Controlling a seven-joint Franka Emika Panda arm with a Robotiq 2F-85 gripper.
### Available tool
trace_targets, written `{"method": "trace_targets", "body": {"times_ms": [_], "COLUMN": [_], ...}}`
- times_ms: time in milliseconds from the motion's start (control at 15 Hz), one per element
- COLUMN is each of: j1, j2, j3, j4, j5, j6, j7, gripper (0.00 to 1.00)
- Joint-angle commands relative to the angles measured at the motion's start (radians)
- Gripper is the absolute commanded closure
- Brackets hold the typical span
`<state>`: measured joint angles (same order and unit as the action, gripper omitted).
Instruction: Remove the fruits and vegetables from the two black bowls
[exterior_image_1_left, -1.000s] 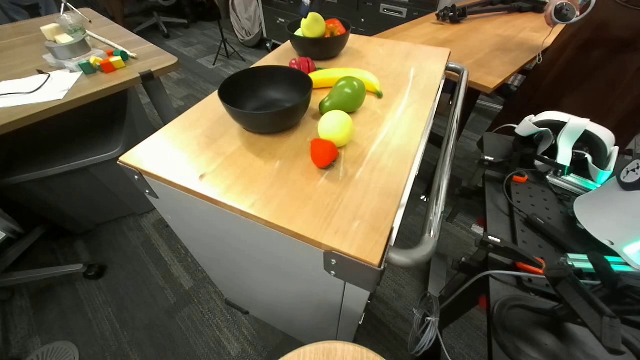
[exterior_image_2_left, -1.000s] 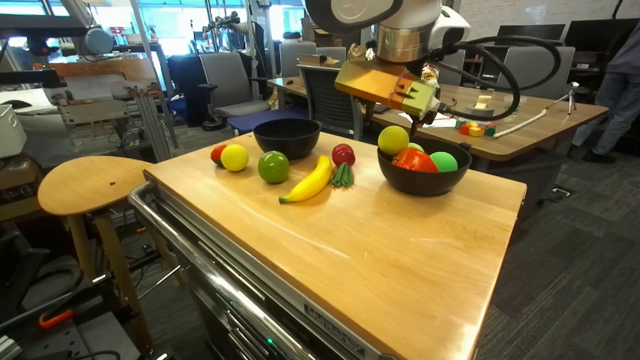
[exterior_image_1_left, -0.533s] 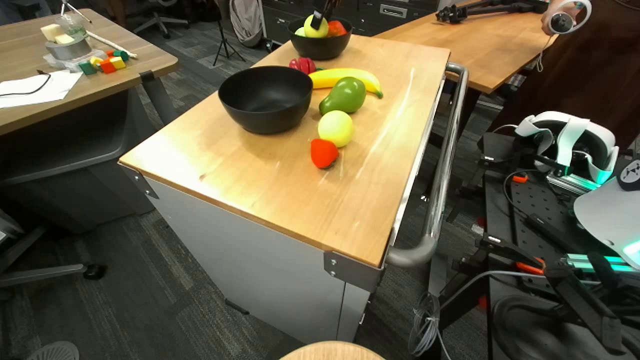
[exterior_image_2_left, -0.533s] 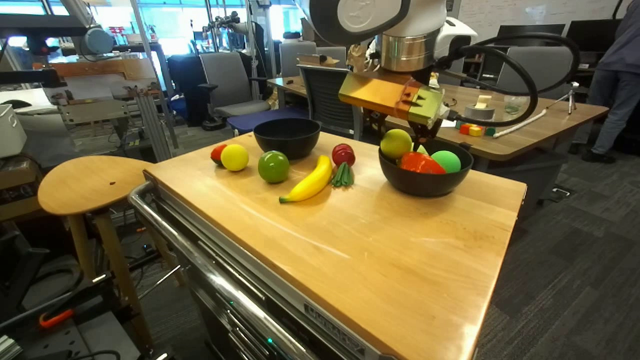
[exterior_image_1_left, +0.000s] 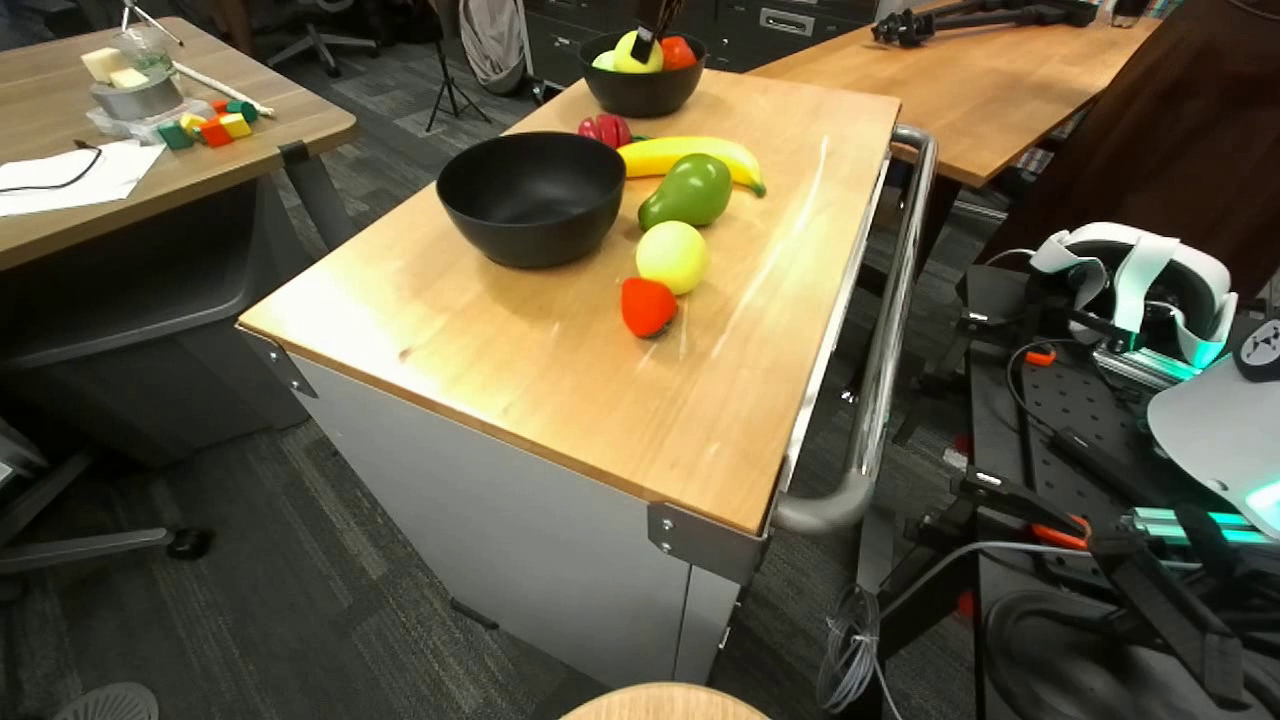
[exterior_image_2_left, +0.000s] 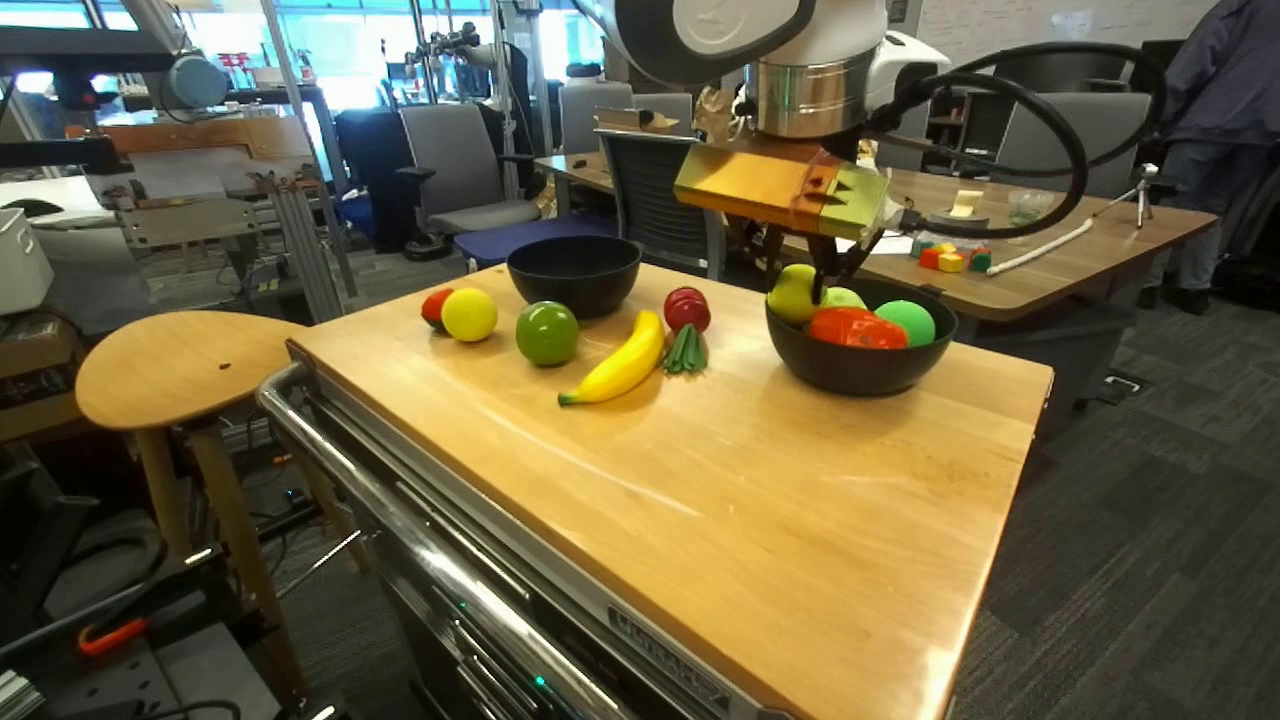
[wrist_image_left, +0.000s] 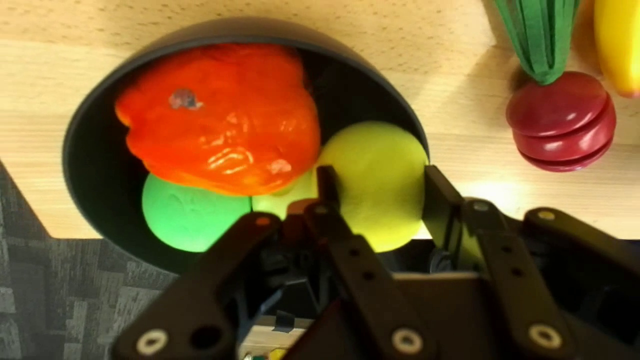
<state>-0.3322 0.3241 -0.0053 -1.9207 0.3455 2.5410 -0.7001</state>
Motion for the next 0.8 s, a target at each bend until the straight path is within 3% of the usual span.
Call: {"method": "trace_targets", "body": {"times_ms": [0, 267, 467, 600, 733], "j1": [0.000, 0.013, 0.030, 0.051, 0.087], "j2": [-0.173, -0.343, -0.429, -0.440, -0.401], "j3": [-0.016, -0.084, -0.139, -0.172, -0.200], "j4": [-0.150, -0.275, -0.353, -0.384, -0.389], "j5": [-0.065, -0.144, -0.128, -0.070, 0.066], "j6": [0.022, -0.032, -0.090, -0.093, -0.046], "j7": [-0.127, -0.234, -0.337, -0.420, -0.543], "gripper": [0.82, 0.82, 0.82, 0.82, 0.82]}}
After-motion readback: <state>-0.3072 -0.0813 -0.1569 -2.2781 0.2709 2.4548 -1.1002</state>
